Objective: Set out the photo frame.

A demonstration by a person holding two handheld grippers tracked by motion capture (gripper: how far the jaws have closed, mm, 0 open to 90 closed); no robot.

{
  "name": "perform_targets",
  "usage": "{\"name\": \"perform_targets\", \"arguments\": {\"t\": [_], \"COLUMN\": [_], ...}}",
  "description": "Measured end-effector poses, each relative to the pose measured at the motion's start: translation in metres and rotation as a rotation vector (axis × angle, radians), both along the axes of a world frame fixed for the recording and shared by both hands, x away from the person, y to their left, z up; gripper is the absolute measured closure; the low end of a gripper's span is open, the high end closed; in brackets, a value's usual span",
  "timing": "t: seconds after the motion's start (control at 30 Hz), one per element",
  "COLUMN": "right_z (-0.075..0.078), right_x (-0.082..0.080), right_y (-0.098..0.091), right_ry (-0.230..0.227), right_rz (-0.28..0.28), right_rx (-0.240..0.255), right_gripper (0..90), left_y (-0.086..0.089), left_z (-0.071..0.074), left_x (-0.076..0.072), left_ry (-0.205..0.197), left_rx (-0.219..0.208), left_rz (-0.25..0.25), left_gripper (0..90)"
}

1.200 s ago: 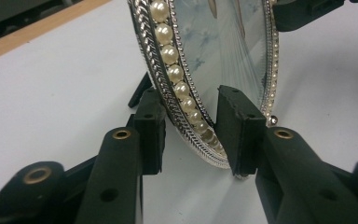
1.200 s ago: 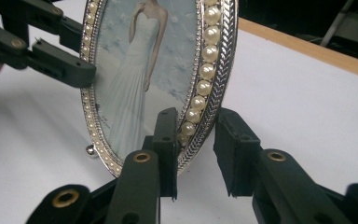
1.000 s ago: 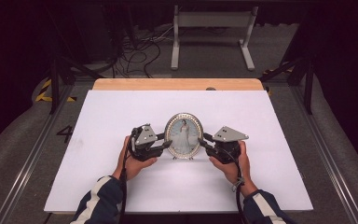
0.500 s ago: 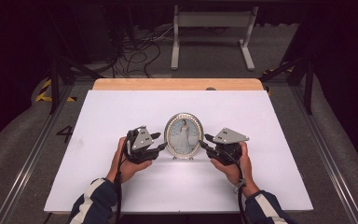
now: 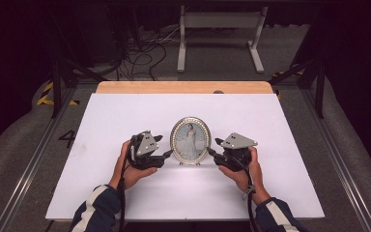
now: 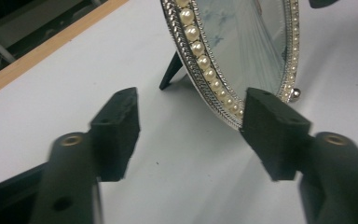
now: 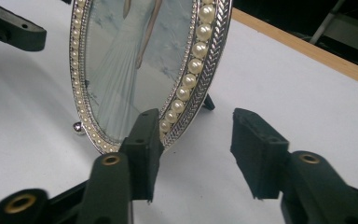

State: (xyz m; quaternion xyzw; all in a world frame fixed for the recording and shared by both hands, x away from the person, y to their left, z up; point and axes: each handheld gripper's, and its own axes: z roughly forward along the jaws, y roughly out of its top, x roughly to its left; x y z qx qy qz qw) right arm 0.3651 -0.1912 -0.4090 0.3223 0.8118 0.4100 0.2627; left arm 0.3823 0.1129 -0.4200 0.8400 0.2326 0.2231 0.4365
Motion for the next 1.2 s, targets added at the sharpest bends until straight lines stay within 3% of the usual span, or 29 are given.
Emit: {"name": "perform_targets", "arguments": {"t": [0.23,0.57,0.67,0.83,1.2], "right_z": [-0.002,-0.004,-0.005,-0.006,-0.009], "right_x": [0.000,0.000,0.000,0.002,0.000], "right_y": [-0.001,0.002,0.001,0.001,-0.004], "right_ry": [0.005,0.008,0.010,0.015,0.024], "right_rz": [-0.016,0.002,0.001,0.001,-0.007], "right_rx": [-0.011,-0.026,-0.024,-0.034,-0.056], "right_gripper": [33.6,21.4,19.0,17.4,19.0], "left_y": [0.000,0.002,0.003,0.009,0.019], "left_z": [-0.001,-0.005,-0.006,-0.008,-0.008], "left_x": [-0.001,-0.001,0.000,-0.001,-0.005], "left_ry": [0.007,0.027,0.050,0.050,0.044], "left_rx": [0.011,0.029,0.031,0.043,0.045], "left_rz": [0.001,-0.009,-0.013,-0.035,-0.014], "left_gripper": [25.7,16.5,11.6,6.1,6.4]}}
